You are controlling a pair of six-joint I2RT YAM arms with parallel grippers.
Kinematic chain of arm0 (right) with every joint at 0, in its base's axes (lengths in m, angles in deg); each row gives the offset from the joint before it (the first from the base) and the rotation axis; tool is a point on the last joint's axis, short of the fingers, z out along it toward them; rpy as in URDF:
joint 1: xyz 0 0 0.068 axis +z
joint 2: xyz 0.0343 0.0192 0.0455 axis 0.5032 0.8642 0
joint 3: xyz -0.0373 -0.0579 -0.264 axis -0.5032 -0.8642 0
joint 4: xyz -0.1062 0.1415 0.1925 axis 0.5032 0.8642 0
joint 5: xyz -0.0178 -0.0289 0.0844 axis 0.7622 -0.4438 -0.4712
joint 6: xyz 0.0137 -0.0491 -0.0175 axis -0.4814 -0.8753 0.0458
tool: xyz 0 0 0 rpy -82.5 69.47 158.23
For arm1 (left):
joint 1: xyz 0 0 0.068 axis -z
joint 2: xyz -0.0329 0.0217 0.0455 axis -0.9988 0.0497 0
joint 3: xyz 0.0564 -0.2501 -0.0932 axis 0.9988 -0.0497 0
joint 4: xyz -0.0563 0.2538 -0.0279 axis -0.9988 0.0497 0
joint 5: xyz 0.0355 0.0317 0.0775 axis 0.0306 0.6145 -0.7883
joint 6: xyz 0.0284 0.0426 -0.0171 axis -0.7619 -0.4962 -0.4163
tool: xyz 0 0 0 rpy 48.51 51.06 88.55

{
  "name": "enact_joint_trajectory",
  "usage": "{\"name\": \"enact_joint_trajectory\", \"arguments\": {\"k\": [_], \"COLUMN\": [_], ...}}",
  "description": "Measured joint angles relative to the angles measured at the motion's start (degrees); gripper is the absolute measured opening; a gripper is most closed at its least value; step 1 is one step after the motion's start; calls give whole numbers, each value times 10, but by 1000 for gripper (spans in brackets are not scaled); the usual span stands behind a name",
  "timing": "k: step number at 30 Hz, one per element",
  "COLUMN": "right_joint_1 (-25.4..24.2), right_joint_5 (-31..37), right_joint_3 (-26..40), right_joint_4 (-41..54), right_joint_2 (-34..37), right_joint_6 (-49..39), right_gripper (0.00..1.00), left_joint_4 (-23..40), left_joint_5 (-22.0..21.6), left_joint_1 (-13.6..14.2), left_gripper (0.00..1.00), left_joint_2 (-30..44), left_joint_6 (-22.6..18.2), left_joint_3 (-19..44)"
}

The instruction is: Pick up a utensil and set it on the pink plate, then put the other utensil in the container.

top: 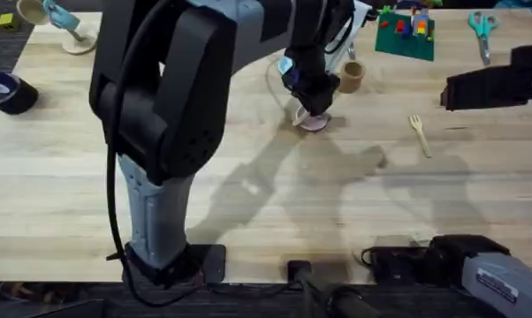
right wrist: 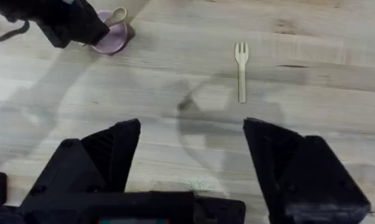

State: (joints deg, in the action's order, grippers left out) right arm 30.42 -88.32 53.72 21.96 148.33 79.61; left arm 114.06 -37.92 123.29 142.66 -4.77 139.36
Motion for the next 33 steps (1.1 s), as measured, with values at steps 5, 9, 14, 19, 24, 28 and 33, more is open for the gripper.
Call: {"name": "enact_joint_trajectory", "arguments": {"k": [5,9,14,19,24,28,33], "right_joint_1": [0,0,0,0,0,0,0], "right_joint_5": [0,0,0,0,0,0,0], "right_joint_3": [0,0,0,0,0,0,0], "right_joint_4": [0,0,0,0,0,0,0], "right_joint_2": [0,0,0,0,0,0,0], "right_joint_6": [0,0,0,0,0,0,0], "right_gripper": [995,995,995,995,995,995,995], "left_joint_4": [1,2,4,4,4,4,11], "left_joint_5": [0,0,0,0,2,2,2], "left_joint_1": [0,0,0,0,0,0,0], "left_gripper": [40,50,130,205,254,260,314], "left_joint_2": [0,0,0,0,0,0,0], "left_joint_6": [0,0,0,0,0,0,0], "left_joint_3": [0,0,0,0,0,0,6]}}
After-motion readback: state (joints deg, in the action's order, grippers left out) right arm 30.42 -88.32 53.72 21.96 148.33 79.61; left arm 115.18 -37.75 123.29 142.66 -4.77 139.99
